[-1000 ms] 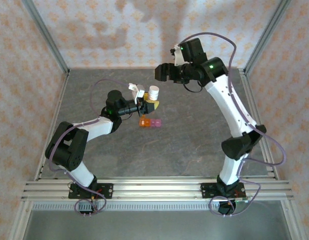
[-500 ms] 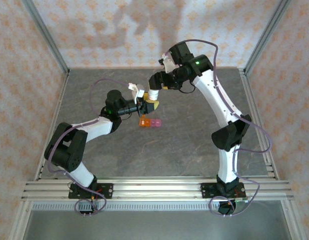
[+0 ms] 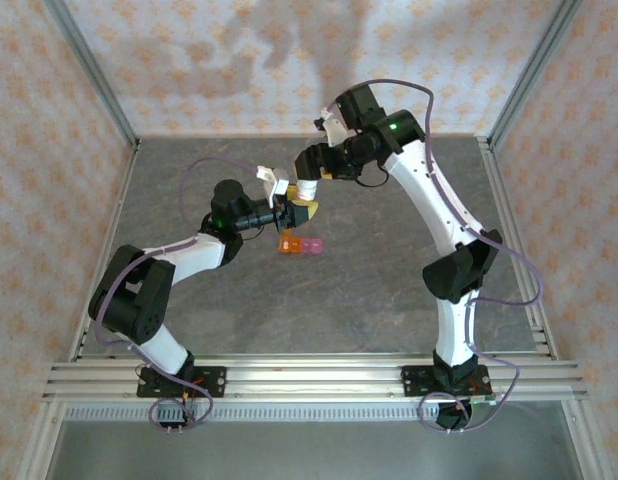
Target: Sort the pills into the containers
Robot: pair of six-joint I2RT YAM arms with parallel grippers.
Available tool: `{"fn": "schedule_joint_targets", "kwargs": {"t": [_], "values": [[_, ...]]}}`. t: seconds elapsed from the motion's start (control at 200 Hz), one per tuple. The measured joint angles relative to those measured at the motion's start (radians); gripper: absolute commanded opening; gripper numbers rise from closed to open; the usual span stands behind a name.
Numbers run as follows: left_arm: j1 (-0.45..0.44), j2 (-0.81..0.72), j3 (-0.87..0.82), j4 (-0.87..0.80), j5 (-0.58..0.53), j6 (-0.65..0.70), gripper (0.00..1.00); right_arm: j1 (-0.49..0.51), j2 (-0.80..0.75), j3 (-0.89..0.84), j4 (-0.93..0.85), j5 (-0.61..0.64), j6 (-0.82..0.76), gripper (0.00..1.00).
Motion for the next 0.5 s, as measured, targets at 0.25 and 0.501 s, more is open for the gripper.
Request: {"fn": "schedule_joint_targets", "kwargs": {"t": [0.25, 0.501], "values": [[0.0, 0.0, 0.001, 0.0, 0.0, 0.0, 0.0, 0.02, 0.0, -0.004, 0.007, -0.003, 0.009, 0.54], [0.001, 0.0, 0.001, 0.001, 0.003, -0.004, 0.0, 0.021, -0.004, -0.018, 0.013, 0.008, 0.013, 0.37]]}}
